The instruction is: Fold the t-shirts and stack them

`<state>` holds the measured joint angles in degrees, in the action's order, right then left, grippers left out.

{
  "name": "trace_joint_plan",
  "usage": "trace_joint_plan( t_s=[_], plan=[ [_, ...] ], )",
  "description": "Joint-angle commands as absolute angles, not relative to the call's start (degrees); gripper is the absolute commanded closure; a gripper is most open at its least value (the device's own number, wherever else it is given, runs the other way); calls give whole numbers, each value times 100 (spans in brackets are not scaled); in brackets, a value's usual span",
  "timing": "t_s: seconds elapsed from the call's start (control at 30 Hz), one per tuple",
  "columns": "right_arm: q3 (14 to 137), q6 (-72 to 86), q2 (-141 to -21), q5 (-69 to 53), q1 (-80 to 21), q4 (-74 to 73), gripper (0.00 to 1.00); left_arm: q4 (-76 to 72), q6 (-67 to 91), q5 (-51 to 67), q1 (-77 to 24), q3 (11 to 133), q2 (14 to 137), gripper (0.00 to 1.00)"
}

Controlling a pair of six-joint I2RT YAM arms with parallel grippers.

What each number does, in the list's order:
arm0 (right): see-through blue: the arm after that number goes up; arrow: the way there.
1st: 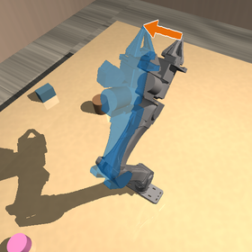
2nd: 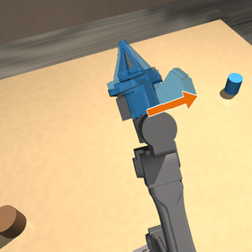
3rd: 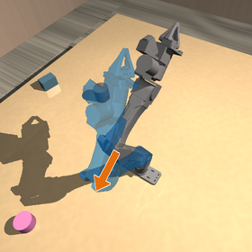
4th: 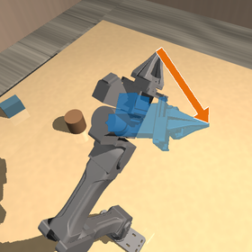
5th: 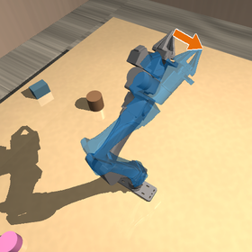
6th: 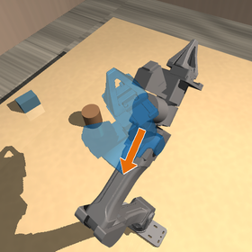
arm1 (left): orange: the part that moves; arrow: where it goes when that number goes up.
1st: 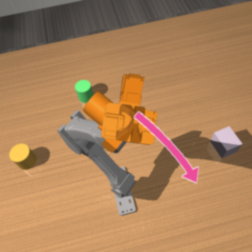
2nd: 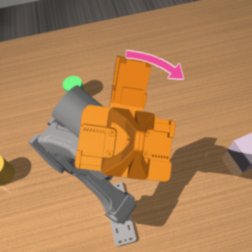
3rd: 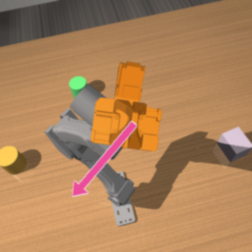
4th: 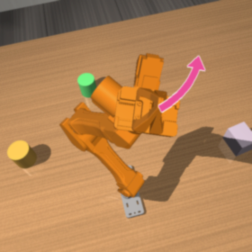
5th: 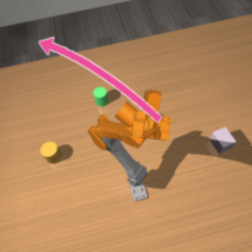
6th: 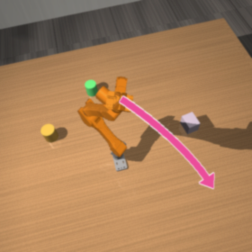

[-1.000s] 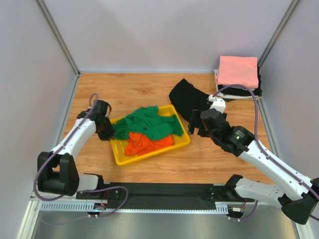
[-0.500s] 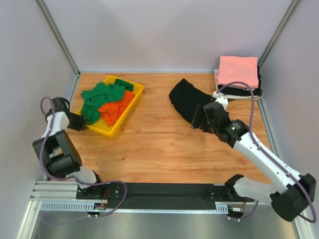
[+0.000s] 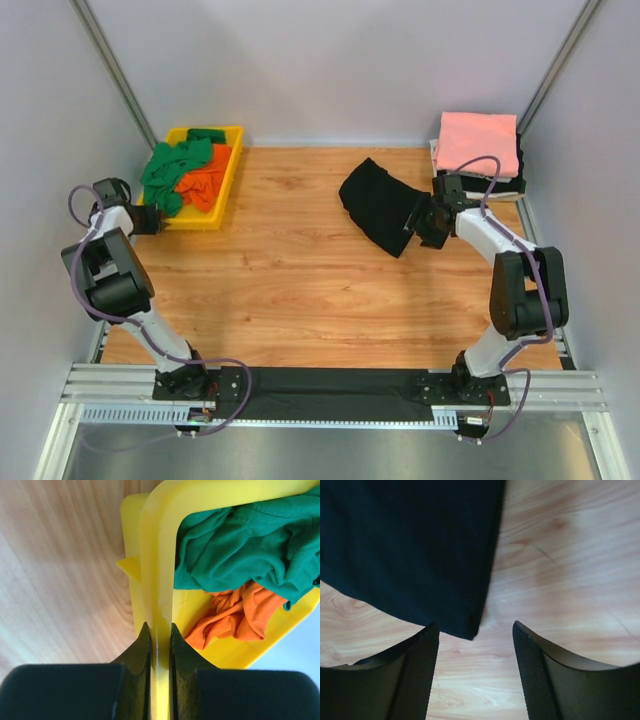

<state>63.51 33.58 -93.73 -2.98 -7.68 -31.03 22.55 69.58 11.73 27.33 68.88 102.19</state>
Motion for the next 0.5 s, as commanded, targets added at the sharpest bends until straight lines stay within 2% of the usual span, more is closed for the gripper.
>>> trace_joint_plan(
  t_s=[0.0, 0.07, 0.1, 0.17, 0.23, 0.3, 0.4, 0.47],
  plan=[
    [6486, 3480, -9685, -1230, -852, -2329, 39, 1415, 7296, 1863, 2777, 7400, 10406, 86],
    [6320, 3533, -9782, -1388, -879, -1908, 41, 1328, 7233, 1951, 2786, 7278, 10441, 79],
    [6276, 3577, -9852, -1502, -905, -1690, 42, 1284, 7190, 1942, 2777, 7147, 10424, 70],
    [6267, 3595, -9931, -1494, -949, -1600, 44, 1205, 7050, 2030, 2786, 7041, 10345, 60],
    [6371, 3638, -10202, -1546, -993, -1504, 47, 1082, 6927, 2301, 2777, 6839, 10319, 38],
    [6433, 3630, -10309, -1590, -1011, -1503, 50, 1098, 6873, 2347, 2777, 6812, 10275, 36],
    [6521, 3595, -10406, -1722, -1019, -1503, 72, 1134, 6794, 2364, 2777, 6645, 10090, 36],
    [6513, 3577, -10389, -1810, -1019, -1477, 92, 1160, 6733, 2390, 2777, 6539, 9898, 37]
  ],
)
